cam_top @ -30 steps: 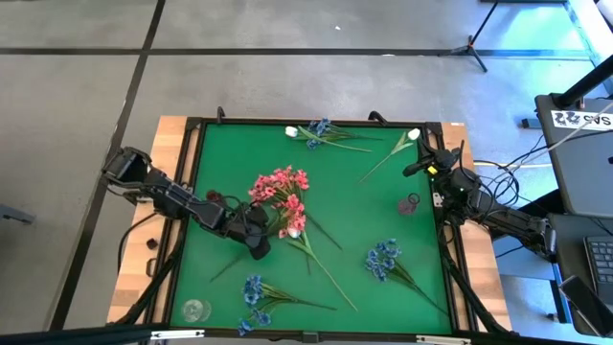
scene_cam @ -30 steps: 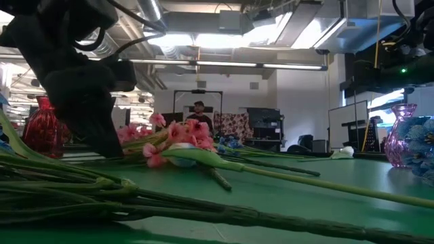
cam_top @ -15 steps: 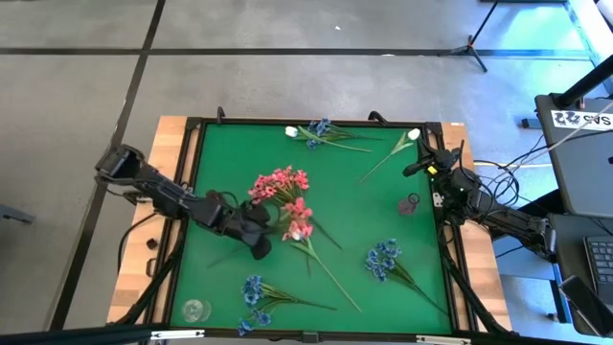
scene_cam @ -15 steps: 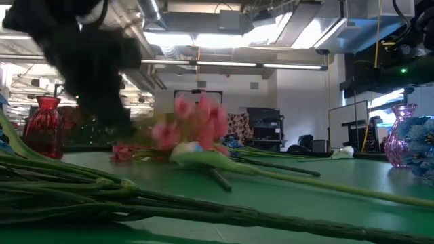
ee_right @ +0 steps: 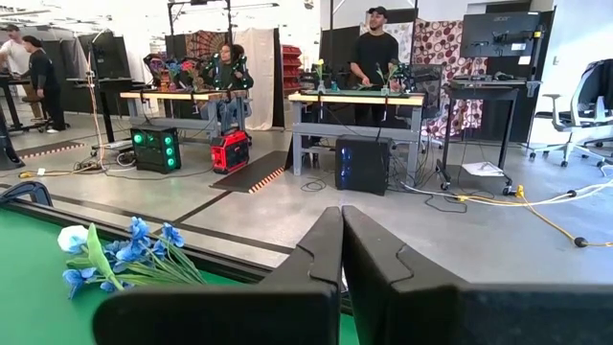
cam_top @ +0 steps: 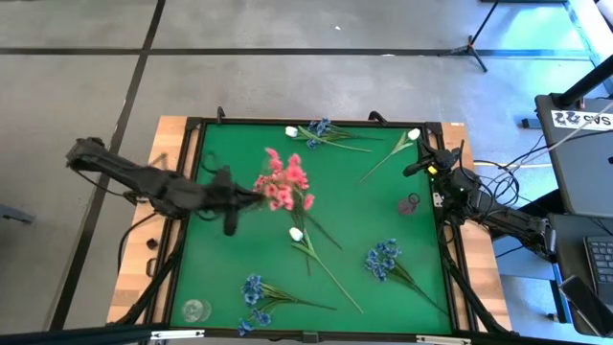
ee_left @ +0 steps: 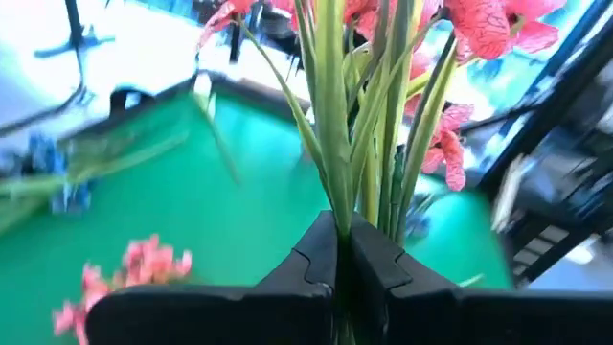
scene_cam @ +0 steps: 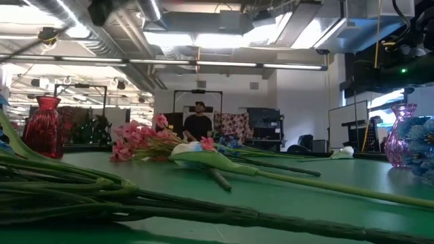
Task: Sort flowers into vase by color
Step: Put the top left pink flower into the red vase
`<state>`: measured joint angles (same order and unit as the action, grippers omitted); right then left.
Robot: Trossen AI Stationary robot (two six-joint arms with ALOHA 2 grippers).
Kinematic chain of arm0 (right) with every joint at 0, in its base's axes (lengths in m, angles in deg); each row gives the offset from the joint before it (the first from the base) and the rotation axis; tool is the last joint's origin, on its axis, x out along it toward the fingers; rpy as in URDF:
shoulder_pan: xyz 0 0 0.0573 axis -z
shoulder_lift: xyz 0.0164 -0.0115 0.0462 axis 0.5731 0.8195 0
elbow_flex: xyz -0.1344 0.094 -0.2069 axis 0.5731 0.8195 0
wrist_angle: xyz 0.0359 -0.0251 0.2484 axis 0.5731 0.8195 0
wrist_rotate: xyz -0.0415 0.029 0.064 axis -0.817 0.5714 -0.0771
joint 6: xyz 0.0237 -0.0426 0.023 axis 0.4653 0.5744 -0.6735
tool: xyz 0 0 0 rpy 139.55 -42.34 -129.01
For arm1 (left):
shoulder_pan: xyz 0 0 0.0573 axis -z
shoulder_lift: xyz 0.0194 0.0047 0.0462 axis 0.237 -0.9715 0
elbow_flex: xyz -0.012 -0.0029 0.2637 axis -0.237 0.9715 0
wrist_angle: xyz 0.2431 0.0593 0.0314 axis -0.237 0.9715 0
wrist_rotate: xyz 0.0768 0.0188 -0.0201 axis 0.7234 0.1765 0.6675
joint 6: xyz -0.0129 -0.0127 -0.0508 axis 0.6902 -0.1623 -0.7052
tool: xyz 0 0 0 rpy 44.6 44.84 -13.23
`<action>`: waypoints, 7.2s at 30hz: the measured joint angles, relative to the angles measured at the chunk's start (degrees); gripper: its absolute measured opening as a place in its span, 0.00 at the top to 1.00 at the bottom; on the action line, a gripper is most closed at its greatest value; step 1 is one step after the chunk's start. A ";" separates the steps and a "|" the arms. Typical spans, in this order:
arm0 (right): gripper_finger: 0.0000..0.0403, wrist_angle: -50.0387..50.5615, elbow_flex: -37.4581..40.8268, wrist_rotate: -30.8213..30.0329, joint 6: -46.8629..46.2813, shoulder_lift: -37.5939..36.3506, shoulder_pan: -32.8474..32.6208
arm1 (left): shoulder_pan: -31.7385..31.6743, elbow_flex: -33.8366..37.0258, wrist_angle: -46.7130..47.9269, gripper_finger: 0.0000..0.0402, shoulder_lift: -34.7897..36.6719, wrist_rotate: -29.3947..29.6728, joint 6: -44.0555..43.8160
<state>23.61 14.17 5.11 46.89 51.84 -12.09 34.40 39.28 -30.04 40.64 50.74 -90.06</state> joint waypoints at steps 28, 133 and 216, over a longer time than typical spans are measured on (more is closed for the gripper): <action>0.97 0.00 0.00 0.00 0.00 0.00 0.01 | -2.73 0.00 -0.39 0.99 21.90 32.45 30.78; 0.97 0.00 -0.01 0.00 0.00 0.00 0.00 | 4.92 4.09 18.01 0.84 12.01 43.59 -14.40; 0.97 0.00 0.00 0.00 0.00 0.00 0.00 | -10.63 -22.27 55.57 0.69 -2.44 13.88 -9.59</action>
<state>23.61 14.17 5.11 46.89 51.84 -12.10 23.77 17.01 25.53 38.21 64.62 -99.65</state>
